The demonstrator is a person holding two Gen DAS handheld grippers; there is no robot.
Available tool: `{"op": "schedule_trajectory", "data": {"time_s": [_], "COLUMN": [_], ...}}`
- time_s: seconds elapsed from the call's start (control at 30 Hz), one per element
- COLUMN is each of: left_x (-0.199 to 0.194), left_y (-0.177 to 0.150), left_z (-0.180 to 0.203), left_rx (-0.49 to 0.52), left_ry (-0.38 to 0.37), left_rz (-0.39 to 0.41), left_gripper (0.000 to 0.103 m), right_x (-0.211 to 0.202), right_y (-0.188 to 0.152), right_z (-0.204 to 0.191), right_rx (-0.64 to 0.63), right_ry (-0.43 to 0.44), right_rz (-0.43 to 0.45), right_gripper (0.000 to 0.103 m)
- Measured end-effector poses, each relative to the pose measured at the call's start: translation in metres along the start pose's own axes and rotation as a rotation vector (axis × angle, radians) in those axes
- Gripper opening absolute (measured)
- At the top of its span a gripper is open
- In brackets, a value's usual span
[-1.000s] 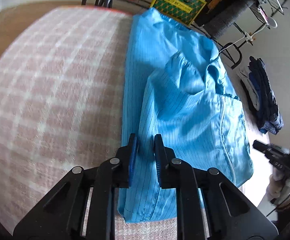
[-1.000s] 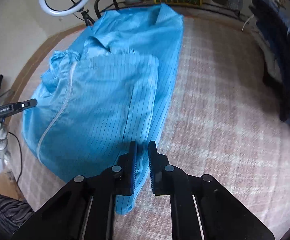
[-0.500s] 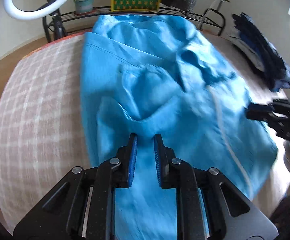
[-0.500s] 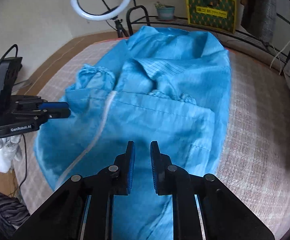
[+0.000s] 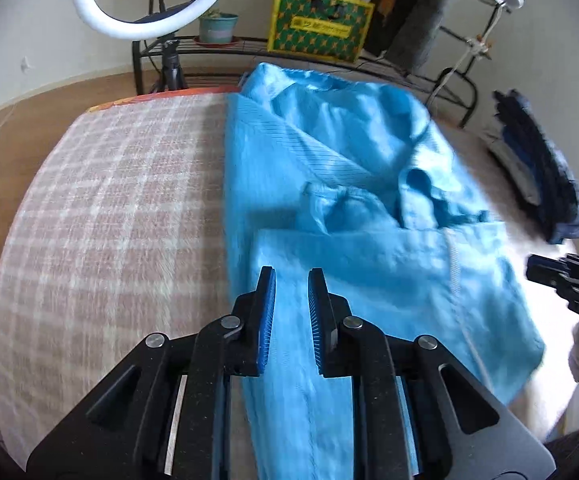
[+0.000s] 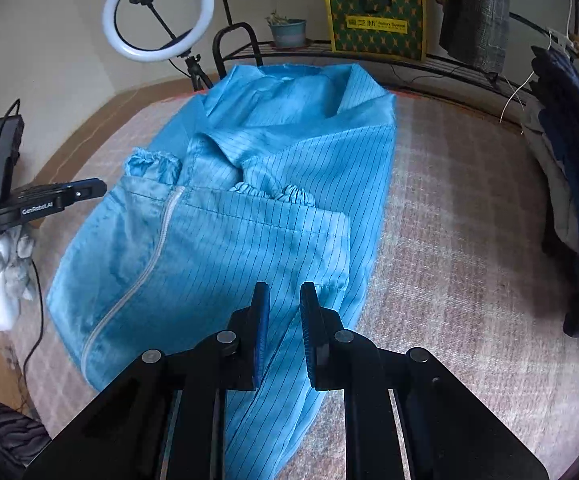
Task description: Fold large clothes
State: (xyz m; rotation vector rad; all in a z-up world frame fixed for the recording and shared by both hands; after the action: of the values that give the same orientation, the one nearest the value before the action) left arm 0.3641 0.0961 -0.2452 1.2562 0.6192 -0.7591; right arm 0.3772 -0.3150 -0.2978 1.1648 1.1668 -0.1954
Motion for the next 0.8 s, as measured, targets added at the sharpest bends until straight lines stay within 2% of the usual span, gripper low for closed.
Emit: {"op": "schedule_trajectory", "data": {"time_s": [0.13, 0.23, 0.3, 0.37, 0.43, 0.53, 0.6, 0.67, 0.8], "left_x": [-0.02, -0.023, -0.016, -0.001, 0.016, 0.026, 0.02, 0.006, -0.044], "left_y": [-0.029, -0.054, -0.064, -0.071, -0.074, -0.076, -0.075, -0.069, -0.048], "left_z": [0.031, 0.056, 0.071, 0.074, 0.07, 0.065, 0.062, 0.059, 0.052], "left_rx": [0.079, 0.123, 0.174, 0.2, 0.204, 0.202, 0.187, 0.164, 0.118], "left_ry": [-0.083, -0.15, -0.155, -0.124, -0.093, -0.082, -0.07, -0.07, -0.084], "left_rz": [-0.026, -0.075, -0.102, -0.126, -0.149, -0.146, -0.155, -0.126, -0.031], "left_gripper": [0.015, 0.015, 0.015, 0.015, 0.015, 0.015, 0.015, 0.015, 0.015], "right_x": [-0.014, -0.012, -0.005, 0.008, 0.021, 0.018, 0.009, -0.009, -0.062], "right_y": [-0.007, -0.025, -0.038, -0.052, -0.064, -0.066, -0.061, -0.052, -0.034], "right_z": [-0.024, -0.058, -0.075, -0.075, -0.059, -0.047, -0.051, -0.053, -0.055], "right_rx": [-0.021, -0.112, -0.212, -0.252, -0.231, -0.188, -0.202, -0.183, -0.125], "right_ry": [0.077, 0.106, 0.065, -0.004, -0.099, -0.131, -0.121, -0.106, -0.084], "right_rz": [0.01, -0.013, -0.034, -0.083, -0.149, -0.167, -0.135, -0.085, 0.022], "right_gripper": [0.014, 0.014, 0.014, 0.014, 0.014, 0.016, 0.019, 0.02, 0.022]}}
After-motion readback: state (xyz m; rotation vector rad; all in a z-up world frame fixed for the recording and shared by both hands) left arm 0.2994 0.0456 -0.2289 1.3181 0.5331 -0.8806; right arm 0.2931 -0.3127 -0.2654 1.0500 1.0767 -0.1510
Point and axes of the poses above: each gripper's, at about its wrist camera, not at the fingertips, and x roughly the way its jaws point, z to its right, y to its top, the point moved 8 cm from there along x, roughly the way its jaws point
